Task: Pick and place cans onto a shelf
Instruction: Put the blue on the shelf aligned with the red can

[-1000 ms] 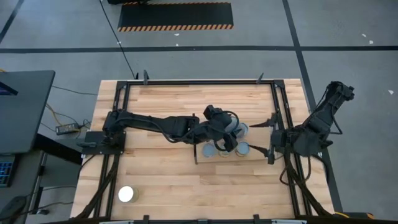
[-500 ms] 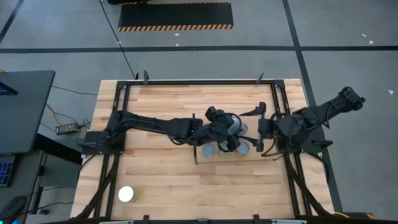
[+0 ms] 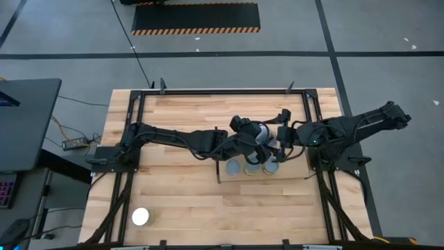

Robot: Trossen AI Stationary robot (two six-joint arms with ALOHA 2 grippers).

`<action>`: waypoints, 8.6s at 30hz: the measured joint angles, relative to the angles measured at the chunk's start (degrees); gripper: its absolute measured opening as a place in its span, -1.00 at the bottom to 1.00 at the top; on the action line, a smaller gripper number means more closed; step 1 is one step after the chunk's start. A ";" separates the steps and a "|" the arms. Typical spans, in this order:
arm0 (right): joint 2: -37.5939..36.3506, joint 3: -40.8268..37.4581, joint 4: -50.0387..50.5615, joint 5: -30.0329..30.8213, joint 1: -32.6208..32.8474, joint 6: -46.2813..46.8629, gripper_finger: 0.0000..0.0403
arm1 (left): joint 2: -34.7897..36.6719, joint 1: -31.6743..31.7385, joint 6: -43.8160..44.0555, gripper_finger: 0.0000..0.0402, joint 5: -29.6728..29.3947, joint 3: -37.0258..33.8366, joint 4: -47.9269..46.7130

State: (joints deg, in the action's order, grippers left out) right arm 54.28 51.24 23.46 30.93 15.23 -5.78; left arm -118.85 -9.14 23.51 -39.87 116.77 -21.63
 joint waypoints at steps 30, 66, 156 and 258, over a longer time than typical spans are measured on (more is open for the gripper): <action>0.05 -0.07 -1.82 -0.78 1.05 4.88 0.61 | 0.28 -0.09 -5.06 0.76 2.01 0.04 0.14; -22.16 -14.24 15.37 13.32 10.95 33.07 0.61 | 13.14 -19.43 7.71 0.73 -24.16 0.00 -32.42; 0.94 -12.81 -53.60 7.60 22.25 -8.97 0.61 | 7.41 -7.24 -26.88 0.95 23.71 -35.32 56.41; 2.25 6.73 18.62 -11.76 11.95 19.65 0.59 | 21.74 -12.12 -9.86 0.81 12.43 -35.19 -2.49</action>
State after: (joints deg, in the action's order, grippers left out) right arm 56.53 57.98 42.08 19.17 27.18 13.87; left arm -97.11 -21.26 13.65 -27.44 81.58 -24.12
